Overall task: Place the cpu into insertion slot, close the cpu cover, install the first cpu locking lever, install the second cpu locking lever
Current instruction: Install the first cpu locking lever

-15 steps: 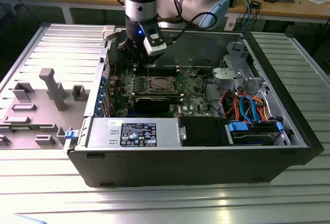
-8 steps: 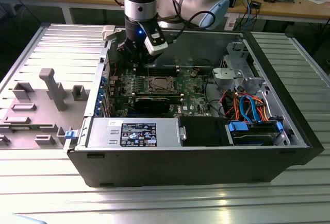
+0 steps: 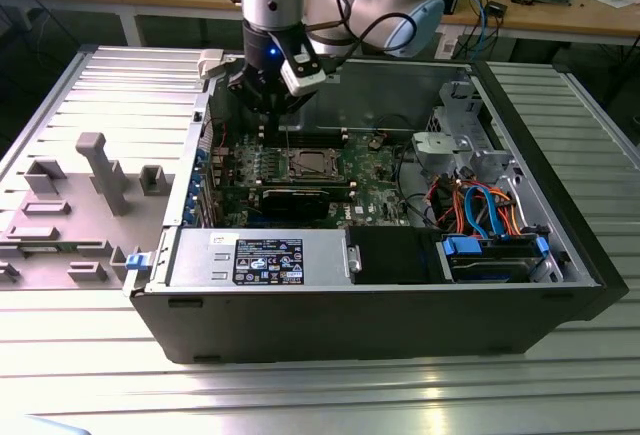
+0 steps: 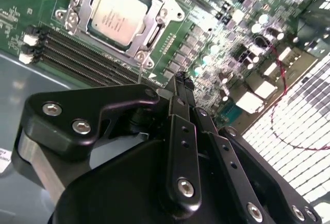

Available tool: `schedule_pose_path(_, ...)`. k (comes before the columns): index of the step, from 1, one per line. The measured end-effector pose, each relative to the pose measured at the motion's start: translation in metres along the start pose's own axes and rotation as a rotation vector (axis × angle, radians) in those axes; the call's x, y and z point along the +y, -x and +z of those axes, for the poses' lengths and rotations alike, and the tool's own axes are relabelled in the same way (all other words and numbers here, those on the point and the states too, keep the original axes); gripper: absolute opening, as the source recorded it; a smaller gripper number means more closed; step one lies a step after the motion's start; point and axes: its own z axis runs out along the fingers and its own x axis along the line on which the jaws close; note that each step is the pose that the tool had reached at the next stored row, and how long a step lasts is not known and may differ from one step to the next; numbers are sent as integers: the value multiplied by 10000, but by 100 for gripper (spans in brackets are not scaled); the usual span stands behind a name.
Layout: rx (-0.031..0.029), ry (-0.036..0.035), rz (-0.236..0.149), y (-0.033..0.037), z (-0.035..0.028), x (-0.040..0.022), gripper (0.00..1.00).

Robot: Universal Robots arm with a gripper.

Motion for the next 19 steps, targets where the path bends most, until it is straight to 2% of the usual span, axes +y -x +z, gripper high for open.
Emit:
schedule_pose_path(5,1,-1,-8,17,0,73,11)
schedule_pose_path(8,0,0,-26,50,0,119,11)
schedule_pose_path(14,-11,-1,-45,139,0,148,11)
schedule_pose_path(19,-50,-3,-46,220,9,154,11)
